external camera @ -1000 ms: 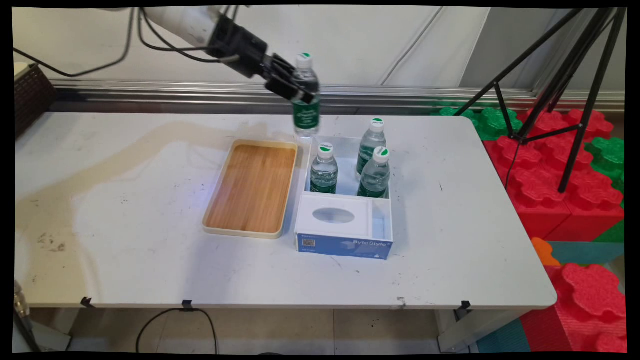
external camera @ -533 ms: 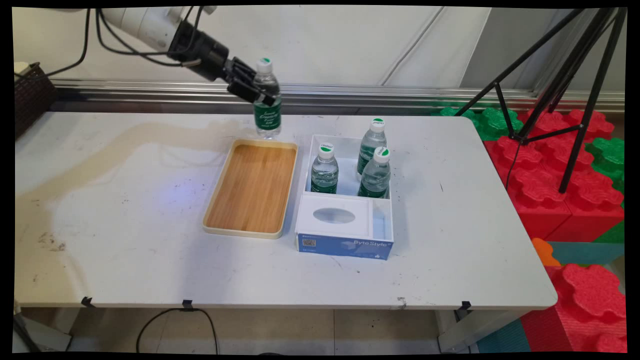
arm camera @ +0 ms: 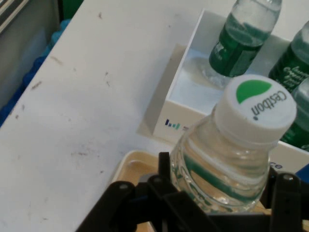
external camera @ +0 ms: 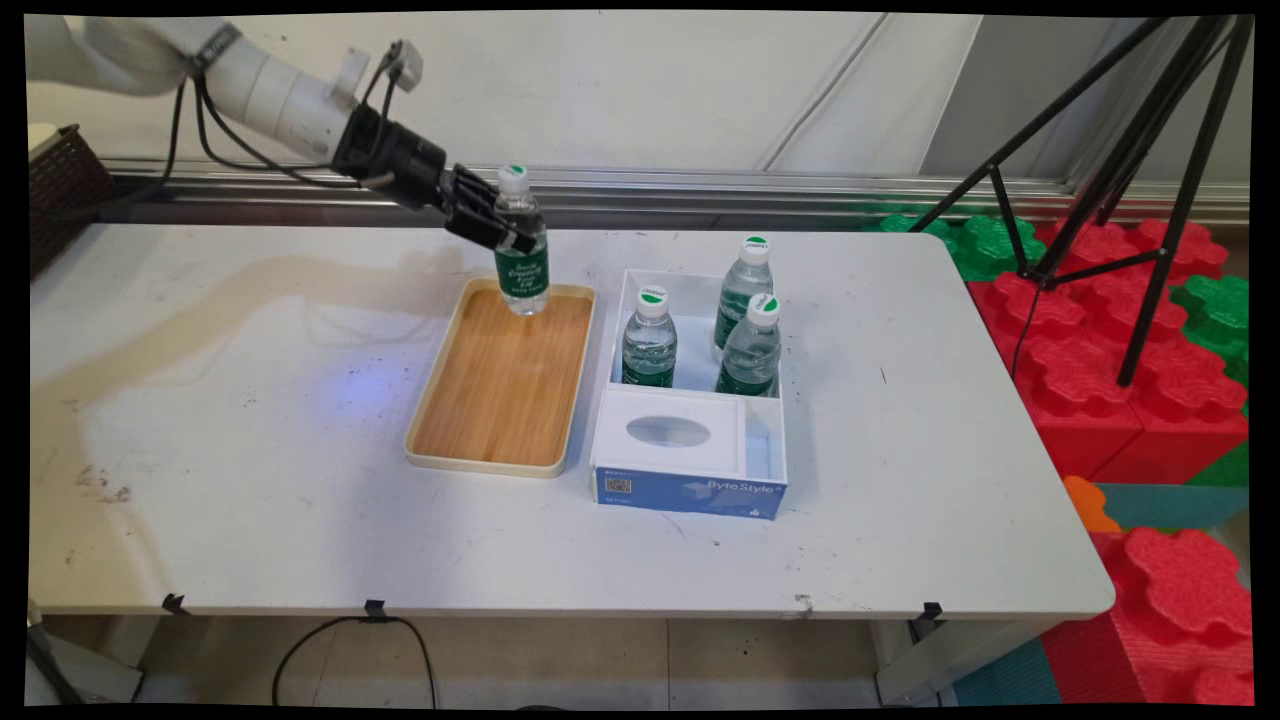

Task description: Place the picked object on the tray

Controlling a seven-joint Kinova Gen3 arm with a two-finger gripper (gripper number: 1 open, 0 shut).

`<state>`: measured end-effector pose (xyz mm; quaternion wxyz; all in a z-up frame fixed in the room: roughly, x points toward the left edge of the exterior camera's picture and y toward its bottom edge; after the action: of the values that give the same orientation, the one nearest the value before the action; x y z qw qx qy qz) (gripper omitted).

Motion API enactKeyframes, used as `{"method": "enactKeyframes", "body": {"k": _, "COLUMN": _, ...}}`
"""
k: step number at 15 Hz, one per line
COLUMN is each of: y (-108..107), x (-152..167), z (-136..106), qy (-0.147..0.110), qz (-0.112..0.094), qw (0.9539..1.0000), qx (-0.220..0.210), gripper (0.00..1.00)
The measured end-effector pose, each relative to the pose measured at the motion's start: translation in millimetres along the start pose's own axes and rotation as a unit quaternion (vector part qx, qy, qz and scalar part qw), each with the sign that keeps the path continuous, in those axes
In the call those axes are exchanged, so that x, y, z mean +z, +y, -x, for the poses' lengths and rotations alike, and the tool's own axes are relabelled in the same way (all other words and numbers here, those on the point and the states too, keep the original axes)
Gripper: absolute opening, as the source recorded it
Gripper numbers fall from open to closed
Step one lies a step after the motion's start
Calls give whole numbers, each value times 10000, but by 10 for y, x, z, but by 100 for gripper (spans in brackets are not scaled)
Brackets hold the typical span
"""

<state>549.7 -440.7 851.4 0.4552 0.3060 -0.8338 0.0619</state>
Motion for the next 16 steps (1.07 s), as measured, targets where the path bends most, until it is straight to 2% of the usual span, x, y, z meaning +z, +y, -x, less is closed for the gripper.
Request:
{"method": "enactKeyframes", "body": {"k": 7, "y": -94, "x": 276, "z": 241, "qy": 221, "qz": -47, "qw": 9997, "qx": 48, "gripper": 0}}
{"method": "enactKeyframes", "body": {"k": 15, "y": -130, "x": 382, "z": 406, "qy": 310, "qz": -68, "qw": 9994, "qx": 98, "gripper": 0}}
{"method": "enactKeyframes", "body": {"k": 16, "y": -131, "x": 384, "z": 431, "qy": 308, "qz": -69, "qw": 9994, "qx": 108, "gripper": 100}}
